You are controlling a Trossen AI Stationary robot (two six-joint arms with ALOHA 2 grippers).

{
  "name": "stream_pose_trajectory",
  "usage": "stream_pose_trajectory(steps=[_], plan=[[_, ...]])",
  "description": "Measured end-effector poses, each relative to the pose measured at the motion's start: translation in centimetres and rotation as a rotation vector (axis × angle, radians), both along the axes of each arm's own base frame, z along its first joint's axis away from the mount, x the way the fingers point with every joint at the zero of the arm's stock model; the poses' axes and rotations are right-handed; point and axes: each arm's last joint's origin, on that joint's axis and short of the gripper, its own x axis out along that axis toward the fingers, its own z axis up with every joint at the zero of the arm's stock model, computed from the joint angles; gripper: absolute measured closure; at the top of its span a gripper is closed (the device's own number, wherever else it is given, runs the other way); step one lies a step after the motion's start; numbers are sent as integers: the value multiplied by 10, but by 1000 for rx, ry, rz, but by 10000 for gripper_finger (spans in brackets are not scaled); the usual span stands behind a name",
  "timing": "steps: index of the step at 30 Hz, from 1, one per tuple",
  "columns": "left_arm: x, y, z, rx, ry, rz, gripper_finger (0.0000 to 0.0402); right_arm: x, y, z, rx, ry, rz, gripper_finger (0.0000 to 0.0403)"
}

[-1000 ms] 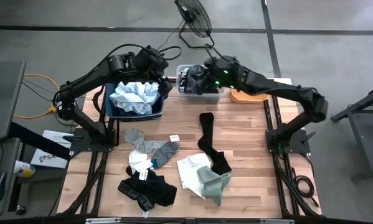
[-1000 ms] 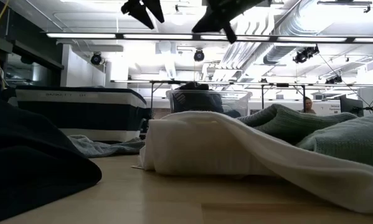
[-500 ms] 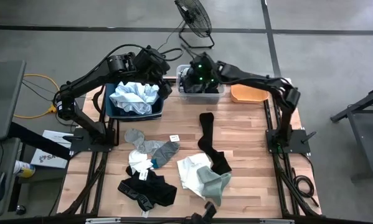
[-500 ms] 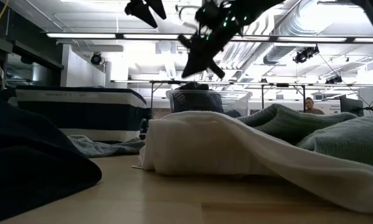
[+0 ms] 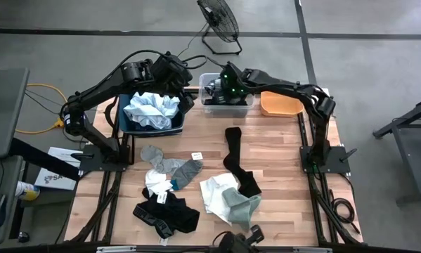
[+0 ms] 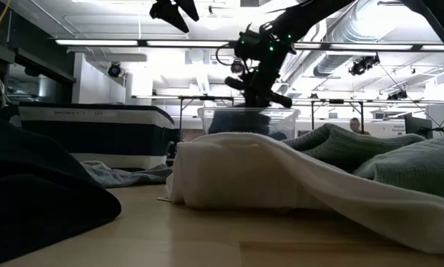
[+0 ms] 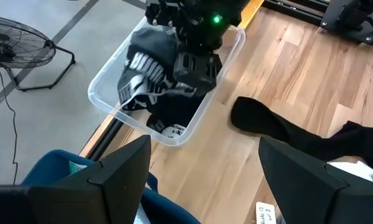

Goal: Pick & Place Cloths
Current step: Put the gray boxer short into the transparent bin, then put the black boxer short into the transparent bin

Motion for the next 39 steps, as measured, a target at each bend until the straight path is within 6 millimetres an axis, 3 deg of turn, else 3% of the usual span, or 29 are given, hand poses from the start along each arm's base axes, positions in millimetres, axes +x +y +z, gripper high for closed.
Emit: stream_pose_trajectory(steps=[7,12,21,25,33,39], plan=[[0,0,0,0,1,0,110,-8,-3,-20,97,98,9,400],[-3,-1,0,-2,8,0,110,-8,0,-13,80,76,6,399],[-18,-7,10,8,-16,0,110,-17,10,20,45,-2,43,390],[-24,-9,14,12,-25,3,110,-24,15,37,25,-37,57,346],[-22,-17,13,-7,-16,-34,110,-35,38,66,92,-126,154,205],[-13,-34,9,-4,-31,-83,110,-45,73,89,65,-93,233,165]])
